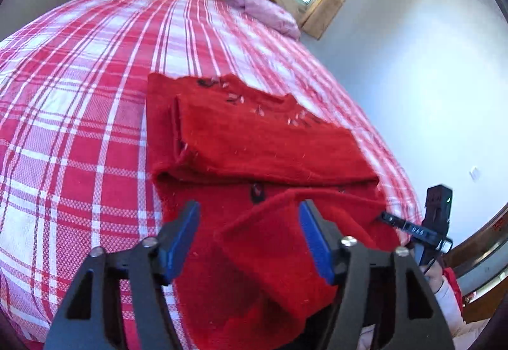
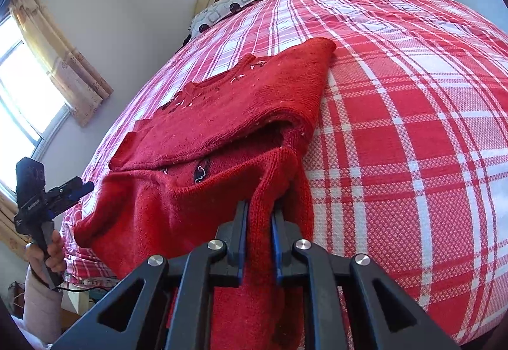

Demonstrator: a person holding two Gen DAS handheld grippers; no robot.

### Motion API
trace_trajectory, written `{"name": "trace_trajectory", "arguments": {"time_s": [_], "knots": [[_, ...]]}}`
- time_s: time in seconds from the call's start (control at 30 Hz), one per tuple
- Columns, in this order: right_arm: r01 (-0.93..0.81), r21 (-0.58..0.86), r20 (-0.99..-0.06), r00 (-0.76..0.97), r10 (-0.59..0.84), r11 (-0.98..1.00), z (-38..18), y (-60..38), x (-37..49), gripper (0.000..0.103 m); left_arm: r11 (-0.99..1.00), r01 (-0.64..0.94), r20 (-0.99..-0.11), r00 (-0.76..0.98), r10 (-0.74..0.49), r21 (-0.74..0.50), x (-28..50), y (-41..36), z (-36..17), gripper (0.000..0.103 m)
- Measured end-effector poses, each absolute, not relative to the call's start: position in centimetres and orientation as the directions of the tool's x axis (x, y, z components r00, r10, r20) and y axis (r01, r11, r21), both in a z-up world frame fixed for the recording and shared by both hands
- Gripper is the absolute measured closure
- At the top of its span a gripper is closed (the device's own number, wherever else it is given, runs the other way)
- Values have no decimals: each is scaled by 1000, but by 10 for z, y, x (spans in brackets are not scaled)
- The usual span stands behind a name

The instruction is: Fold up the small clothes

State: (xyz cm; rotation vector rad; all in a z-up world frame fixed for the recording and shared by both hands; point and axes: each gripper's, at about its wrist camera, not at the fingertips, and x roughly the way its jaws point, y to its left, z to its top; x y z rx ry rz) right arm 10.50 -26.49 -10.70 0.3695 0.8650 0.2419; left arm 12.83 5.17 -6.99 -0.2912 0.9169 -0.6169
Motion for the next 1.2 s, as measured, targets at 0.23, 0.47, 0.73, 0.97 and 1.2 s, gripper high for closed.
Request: {"name": "trace_trajectory", "arguments": {"time_s": [0.23,0.47,0.73,0.97,1.2], "knots": [[-91,400,-686,629,364,912,-100,-261,103,87,786,418,-691,390,-608,-456,118,23,-83,9],[-103,358,-694,635,338,928,-98,-257,109,61,763,384,-684,349,-641,-519,123,14,-99,17],[-115,236,-705,663,252,965,-94,-244,101,94,713,272,-606,386,-696,-646,124,42,-105,81],[-73,148,-629,763,151,986,-57,-251,77,94,853,272,-639,571,-515,-445,112,53,-67,73],[-45,97,-662,743,98,994,-68,-254,76,94,884,330,-696,547,-466,-333,119,41,-64,37]]}}
